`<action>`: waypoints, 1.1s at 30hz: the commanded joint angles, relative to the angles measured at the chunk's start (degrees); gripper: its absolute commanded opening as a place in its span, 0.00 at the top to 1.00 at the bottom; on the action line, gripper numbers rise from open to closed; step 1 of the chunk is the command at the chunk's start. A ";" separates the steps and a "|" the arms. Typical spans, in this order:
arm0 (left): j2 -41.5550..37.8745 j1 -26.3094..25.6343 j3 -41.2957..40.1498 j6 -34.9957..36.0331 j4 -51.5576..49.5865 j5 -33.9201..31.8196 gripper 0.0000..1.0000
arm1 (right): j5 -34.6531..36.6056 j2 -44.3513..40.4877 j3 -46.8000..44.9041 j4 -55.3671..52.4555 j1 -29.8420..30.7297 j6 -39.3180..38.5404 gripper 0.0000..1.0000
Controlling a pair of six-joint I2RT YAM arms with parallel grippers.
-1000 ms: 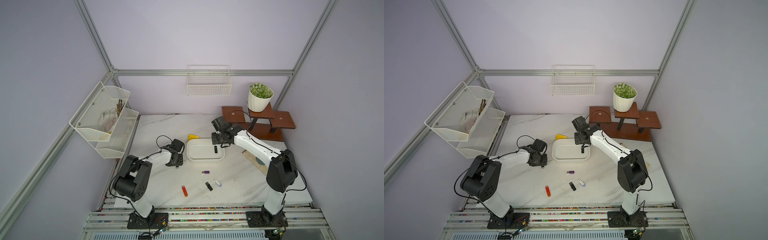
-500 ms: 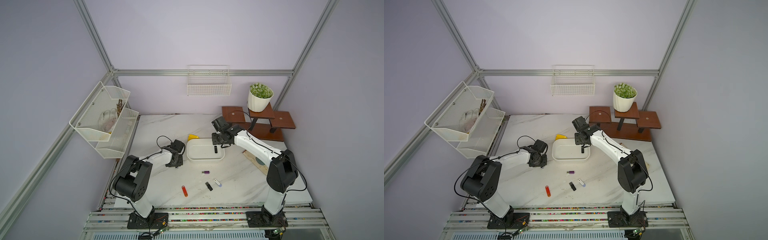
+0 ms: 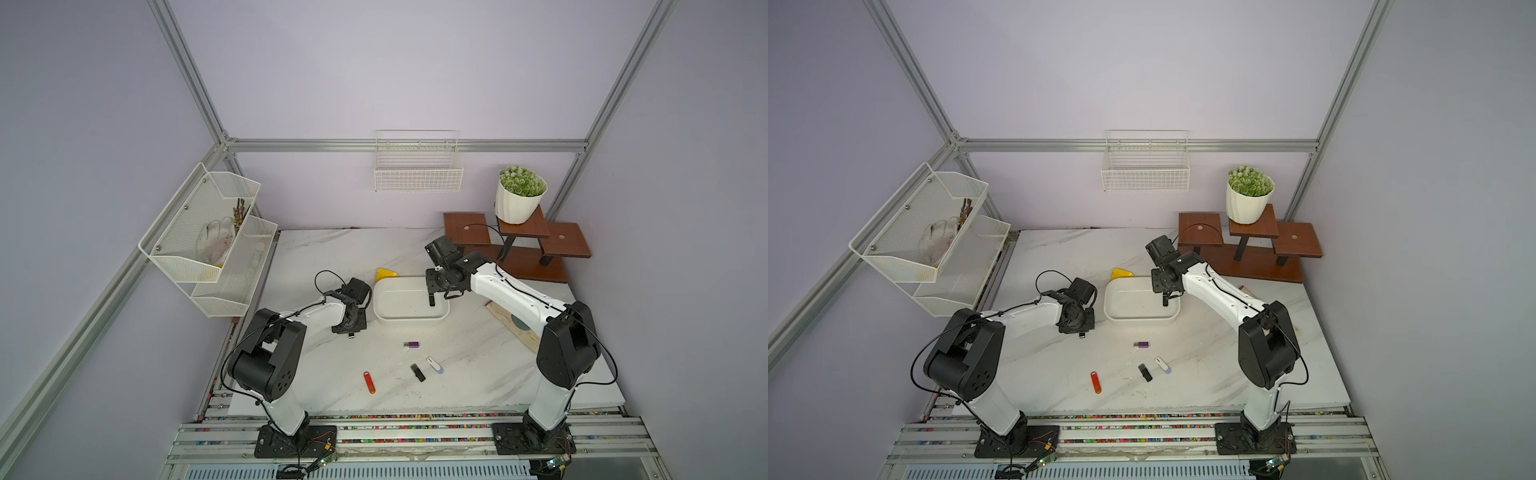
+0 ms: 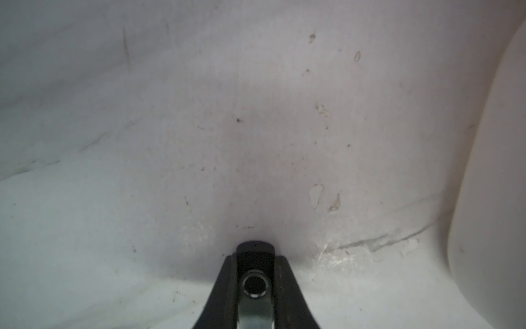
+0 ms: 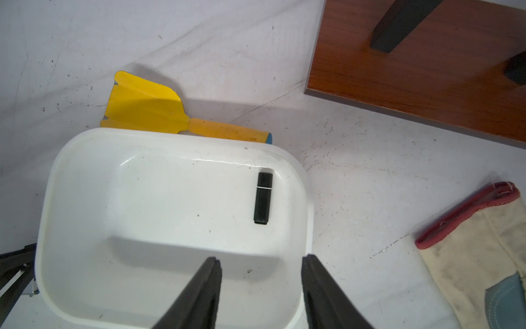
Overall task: Put the usb flash drive into the storage box
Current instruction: Pick up the USB flash from the center of the board, then place the USB flash in the storage box.
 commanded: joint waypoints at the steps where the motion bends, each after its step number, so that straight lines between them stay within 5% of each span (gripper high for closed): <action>1: 1.08 -0.47 1.81 -0.08 -5.46 1.42 1.00 | 0.69 -2.21 -0.67 -0.76 -0.11 -0.69 0.48; 13: -3.52 -0.47 28.21 3.94 -30.56 -3.63 1.00 | 1.71 -8.92 -7.08 -2.00 -2.72 1.46 0.48; 21: 9.10 -2.76 45.60 4.99 -30.15 1.24 1.00 | -2.73 -16.74 -17.77 0.92 -8.10 3.62 0.47; 33: 27.66 -10.24 67.20 5.94 -27.88 7.46 1.00 | -4.98 -21.92 -19.40 0.33 -16.10 2.15 0.47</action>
